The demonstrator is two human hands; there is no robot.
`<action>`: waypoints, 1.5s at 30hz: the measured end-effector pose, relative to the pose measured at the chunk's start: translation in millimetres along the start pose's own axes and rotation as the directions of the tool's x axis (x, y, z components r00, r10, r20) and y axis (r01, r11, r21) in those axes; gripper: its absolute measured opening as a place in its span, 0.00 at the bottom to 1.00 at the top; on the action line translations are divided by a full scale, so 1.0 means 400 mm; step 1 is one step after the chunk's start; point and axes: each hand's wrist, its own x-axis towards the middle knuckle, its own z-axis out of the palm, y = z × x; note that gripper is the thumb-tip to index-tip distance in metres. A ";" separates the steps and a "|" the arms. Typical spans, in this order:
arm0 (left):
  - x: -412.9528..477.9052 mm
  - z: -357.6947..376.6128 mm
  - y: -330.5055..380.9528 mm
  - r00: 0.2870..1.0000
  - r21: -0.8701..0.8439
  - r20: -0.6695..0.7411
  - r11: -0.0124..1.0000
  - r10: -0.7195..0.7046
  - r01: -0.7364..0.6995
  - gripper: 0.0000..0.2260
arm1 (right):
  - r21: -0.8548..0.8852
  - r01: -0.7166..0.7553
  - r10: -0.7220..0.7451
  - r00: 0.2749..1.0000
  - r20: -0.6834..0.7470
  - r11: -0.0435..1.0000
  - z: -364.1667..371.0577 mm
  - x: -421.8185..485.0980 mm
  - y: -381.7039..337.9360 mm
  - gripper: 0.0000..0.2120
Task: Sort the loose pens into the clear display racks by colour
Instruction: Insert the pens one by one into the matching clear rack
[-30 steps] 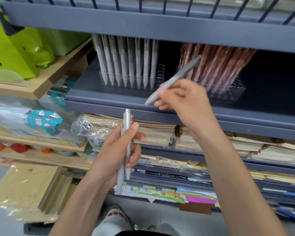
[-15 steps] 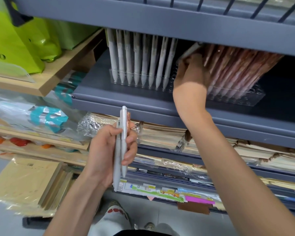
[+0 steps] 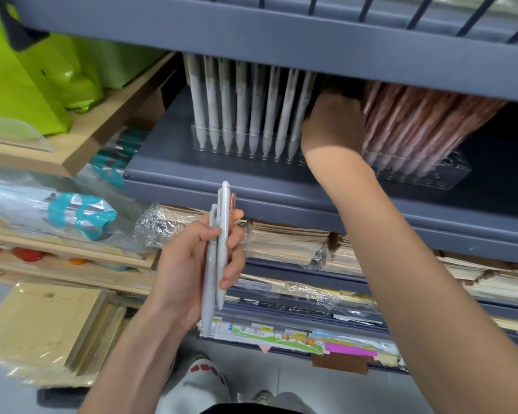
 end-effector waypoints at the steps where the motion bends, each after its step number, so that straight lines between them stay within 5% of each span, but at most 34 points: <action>1: 0.000 -0.001 0.001 1.000 0.010 0.007 1.000 0.005 -0.005 0.15 | -0.004 -0.009 0.009 1.000 0.009 1.000 -0.002 0.002 -0.002 0.15; 8: -0.005 0.006 0.001 0.996 0.161 -0.015 0.983 0.091 -0.088 0.08 | -0.022 -0.071 0.072 0.997 0.036 0.997 -0.013 0.009 -0.012 0.18; 13: -0.011 0.022 -0.006 0.994 0.245 -0.071 0.968 0.081 -0.062 0.12 | 0.000 -0.030 0.030 0.999 0.015 1.000 -0.015 -0.001 -0.006 0.17; 16: -0.010 0.033 -0.011 0.989 0.223 -0.109 0.972 0.097 -0.071 0.17 | 0.076 0.001 -0.003 1.000 0.027 0.997 -0.029 -0.037 0.010 0.15; 20: -0.014 0.036 -0.015 0.986 0.173 -0.125 0.981 0.108 -0.085 0.16 | 0.264 0.065 -0.029 0.990 -0.138 0.962 -0.054 -0.160 0.069 0.10; 24: -0.016 0.051 -0.036 0.986 0.178 -0.117 0.979 0.117 -0.095 0.15 | 0.695 -0.096 -0.100 0.967 0.236 0.712 -0.077 -0.266 0.101 0.12; 26: -0.015 0.064 -0.052 0.988 0.191 -0.104 0.977 0.112 -0.091 0.15 | 0.730 -0.157 -0.172 0.919 0.355 0.666 -0.074 -0.294 0.111 0.12; 33: -0.020 0.093 -0.086 0.996 0.273 -0.043 0.960 0.076 -0.061 0.16 | 0.730 -0.171 -0.128 0.934 0.334 0.662 -0.086 -0.315 0.152 0.07; 40: -0.034 0.110 -0.105 0.994 0.389 -0.071 0.920 0.085 -0.051 0.14 | 0.913 -0.158 0.022 0.987 0.162 0.377 -0.120 -0.310 0.170 0.03; 45: -0.031 0.111 -0.102 0.985 0.419 -0.107 0.905 0.134 -0.078 0.10 | 0.802 -0.167 -0.157 0.938 0.308 0.574 -0.084 -0.326 0.163 0.03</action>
